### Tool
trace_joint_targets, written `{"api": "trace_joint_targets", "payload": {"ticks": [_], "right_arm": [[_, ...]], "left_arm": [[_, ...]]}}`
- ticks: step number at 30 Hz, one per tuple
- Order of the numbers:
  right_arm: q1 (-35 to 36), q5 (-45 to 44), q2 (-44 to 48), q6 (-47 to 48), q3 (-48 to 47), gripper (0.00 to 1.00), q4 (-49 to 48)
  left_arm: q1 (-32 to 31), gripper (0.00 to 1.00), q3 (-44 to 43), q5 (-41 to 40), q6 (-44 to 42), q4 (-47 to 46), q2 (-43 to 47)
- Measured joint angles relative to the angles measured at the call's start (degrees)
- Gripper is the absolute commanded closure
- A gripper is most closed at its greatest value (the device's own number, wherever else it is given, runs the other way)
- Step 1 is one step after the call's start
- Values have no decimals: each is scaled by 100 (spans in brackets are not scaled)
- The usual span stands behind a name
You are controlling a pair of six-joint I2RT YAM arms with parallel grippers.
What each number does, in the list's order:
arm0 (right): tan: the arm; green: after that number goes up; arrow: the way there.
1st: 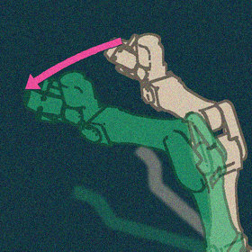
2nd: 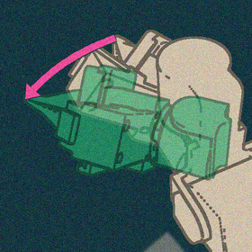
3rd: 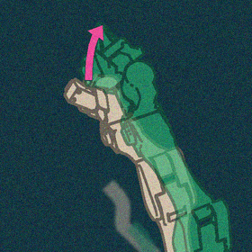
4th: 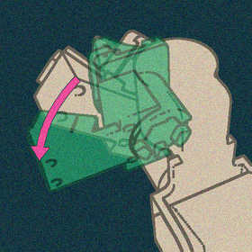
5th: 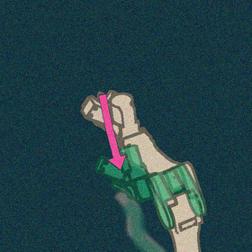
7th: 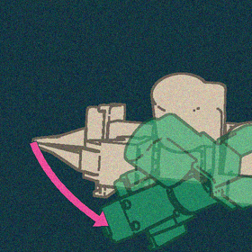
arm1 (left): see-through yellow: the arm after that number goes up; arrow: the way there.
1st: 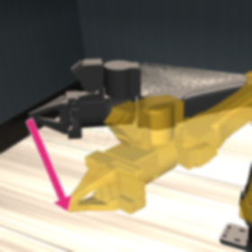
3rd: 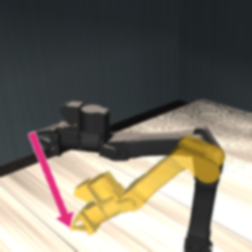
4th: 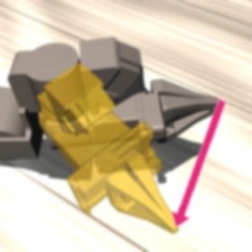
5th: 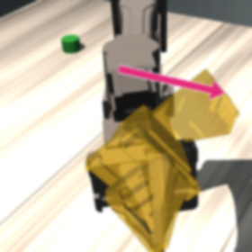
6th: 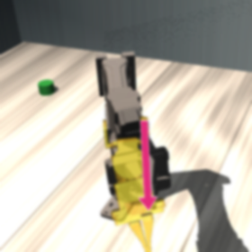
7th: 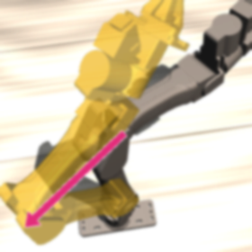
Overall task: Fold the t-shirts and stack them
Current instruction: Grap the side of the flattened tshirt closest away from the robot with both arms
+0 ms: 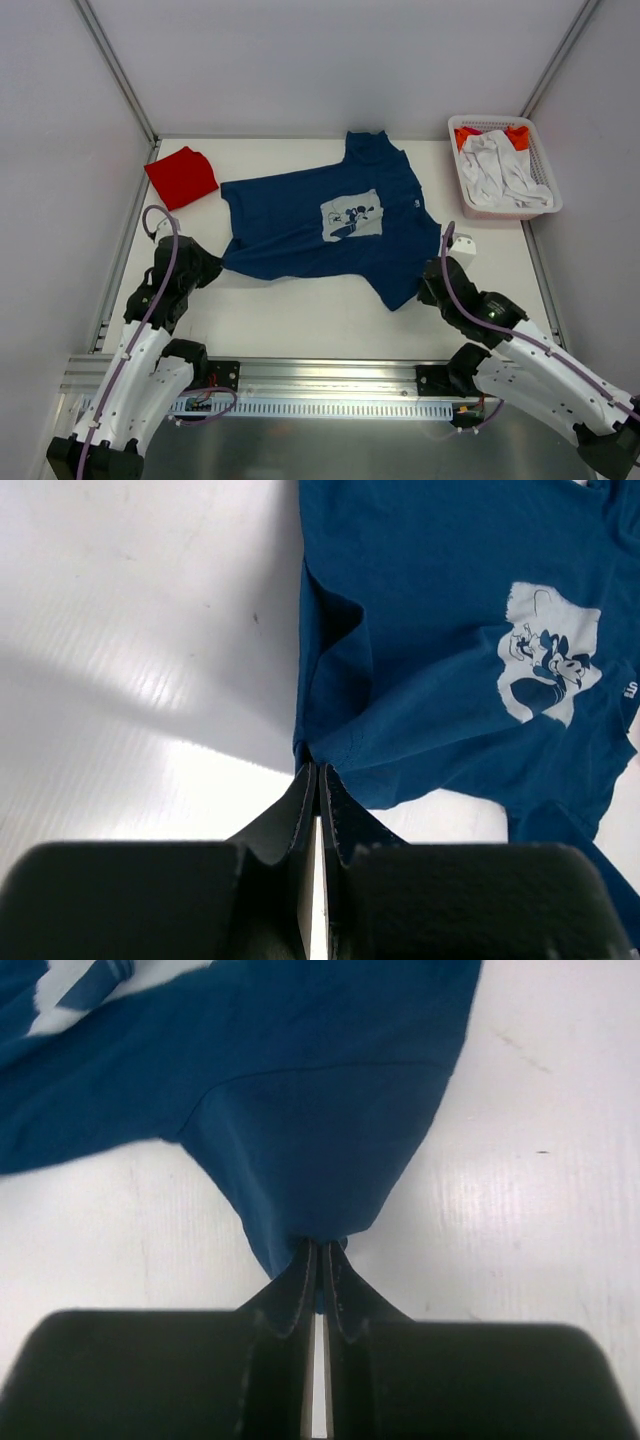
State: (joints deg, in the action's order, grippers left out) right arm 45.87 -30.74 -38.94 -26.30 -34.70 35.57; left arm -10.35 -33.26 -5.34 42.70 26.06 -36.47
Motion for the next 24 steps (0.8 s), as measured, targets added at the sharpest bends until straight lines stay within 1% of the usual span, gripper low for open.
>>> {"api": "trace_joint_targets", "payload": {"ticks": [5, 13, 24], "right_arm": [[-352, -229, 278, 144, -164, 100, 262], [-828, -334, 310, 542, -439, 100, 387], [-1178, -328, 149, 968, -765, 100, 417]], "left_arm": [[111, 100, -4, -149, -13, 337, 321], [146, 100, -151, -280, -13, 737, 629], [184, 100, -308, -402, -11, 798, 428]]}}
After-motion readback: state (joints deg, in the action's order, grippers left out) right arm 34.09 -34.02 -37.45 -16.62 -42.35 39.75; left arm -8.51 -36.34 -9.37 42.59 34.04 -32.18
